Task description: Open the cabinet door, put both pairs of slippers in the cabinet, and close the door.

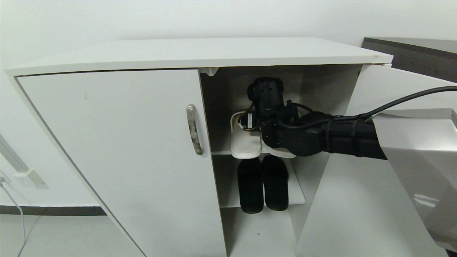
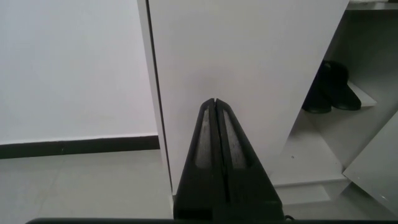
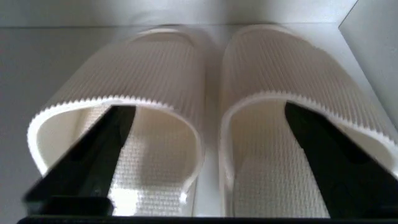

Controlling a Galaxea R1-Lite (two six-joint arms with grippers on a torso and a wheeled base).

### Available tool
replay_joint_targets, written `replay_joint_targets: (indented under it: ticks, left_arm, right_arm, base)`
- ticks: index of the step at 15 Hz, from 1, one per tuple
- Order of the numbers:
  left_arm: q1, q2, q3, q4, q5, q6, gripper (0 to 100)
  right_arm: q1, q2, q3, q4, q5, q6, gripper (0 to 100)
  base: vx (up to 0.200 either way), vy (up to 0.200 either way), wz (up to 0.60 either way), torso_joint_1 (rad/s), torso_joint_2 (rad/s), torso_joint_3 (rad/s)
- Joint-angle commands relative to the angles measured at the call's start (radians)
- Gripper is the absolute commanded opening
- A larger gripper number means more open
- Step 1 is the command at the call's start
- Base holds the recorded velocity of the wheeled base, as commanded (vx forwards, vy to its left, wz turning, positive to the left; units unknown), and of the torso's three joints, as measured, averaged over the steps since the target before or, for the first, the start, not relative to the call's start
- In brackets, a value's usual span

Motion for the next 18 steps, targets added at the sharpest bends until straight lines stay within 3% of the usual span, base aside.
replay_joint_targets:
  ticks: [1,5,12,18]
  left_arm:
    - [0.001,0.001,0.000,0.000,0.000,0.001,0]
    - [0.001,0.001,0.000,0.000,0.000,0.001,0]
    - [0.001,0.001,0.000,0.000,0.000,0.001,0]
    - [0.001,0.001,0.000,0.000,0.000,0.001,0]
  right_arm:
    - [0.017,-0.050,0.044,-0.005,-0.003,0.003,100]
    - [0.071,-0.185,0.234,-0.031,-0.003,0.039,100]
    - [0.198,-0.403,0.678,-0.253,0.005,0.029,100]
    - [0.215,-0.590,0.984,-0.494,0.195,-0.040,100]
  base:
    - [0.000,0.000,0.00,0.000,0.00,0.000]
    - [0.000,0.000,0.00,0.000,0.00,0.000]
    - [0.000,0.000,0.00,0.000,0.00,0.000]
    - [-0.033,0.000,0.00,0.000,0.00,0.000]
